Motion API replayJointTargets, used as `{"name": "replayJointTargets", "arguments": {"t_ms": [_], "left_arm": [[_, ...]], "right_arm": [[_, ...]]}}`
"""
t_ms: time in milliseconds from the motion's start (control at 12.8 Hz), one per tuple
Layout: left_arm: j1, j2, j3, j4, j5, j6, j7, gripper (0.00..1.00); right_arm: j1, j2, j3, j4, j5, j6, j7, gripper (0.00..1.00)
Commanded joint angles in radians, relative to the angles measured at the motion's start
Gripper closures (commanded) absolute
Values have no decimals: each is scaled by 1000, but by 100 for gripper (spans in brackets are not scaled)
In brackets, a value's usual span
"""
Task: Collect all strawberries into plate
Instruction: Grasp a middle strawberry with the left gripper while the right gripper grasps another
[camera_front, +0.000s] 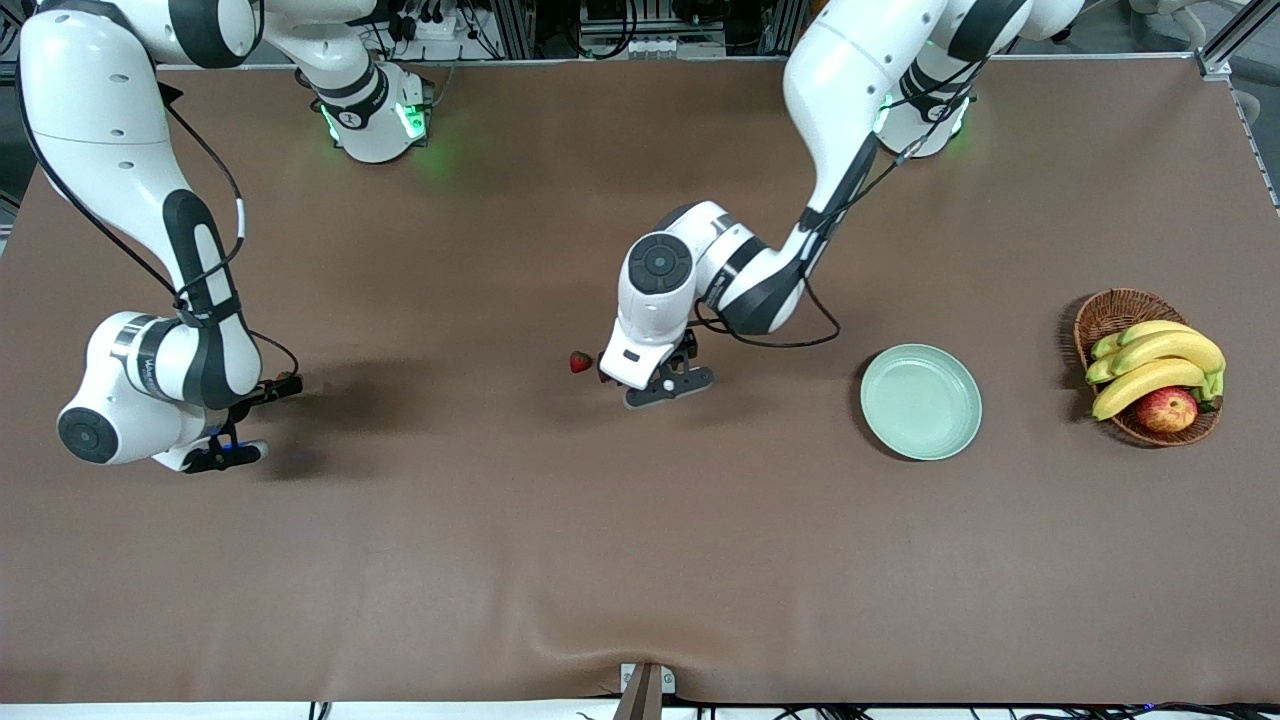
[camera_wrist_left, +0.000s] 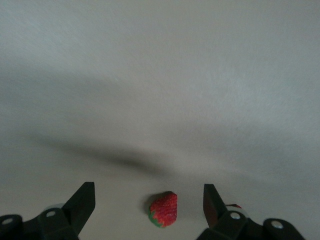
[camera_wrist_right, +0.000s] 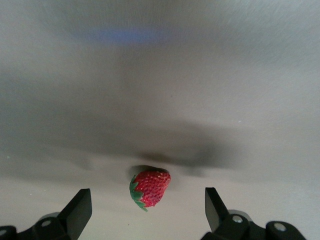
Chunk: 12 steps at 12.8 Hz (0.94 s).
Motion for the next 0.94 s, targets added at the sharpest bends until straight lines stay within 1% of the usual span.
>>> {"name": "replayJointTargets", "arguments": {"t_ms": [0,157,313,470,626,704,783,861], "left_arm": [[-21,52,12,37,14,34,-32,7],[-49,55,12,31,17,34,-49,15],[-55,61,12,28,14,34,-52,17],[-72,84,12,28,15,34,-72,21],[-75,92,13,28,18,34,-72,23],[-77,95,12,27,18,34,-72,27],[-77,95,12,25,18,33,-72,33],[-77,90,12,22,18,21,-74,41]], "right_arm": [[-3,-13,6,-28,-26,-3,-4,7],[-3,-13,5,-28,-26,-16,-5,24],[0,-13,6,-28,-26,-25,-5,44],[2,-11,6,-28,-26,-25,-8,58],[5,-11,6,-28,-26,-23,-10,63],[5,-9,6,-28,-26,-23,-10,66],[5,-9,6,-27,-26,-23,-10,71],[5,-9,6,-27,-26,-22,-10,75]]}}
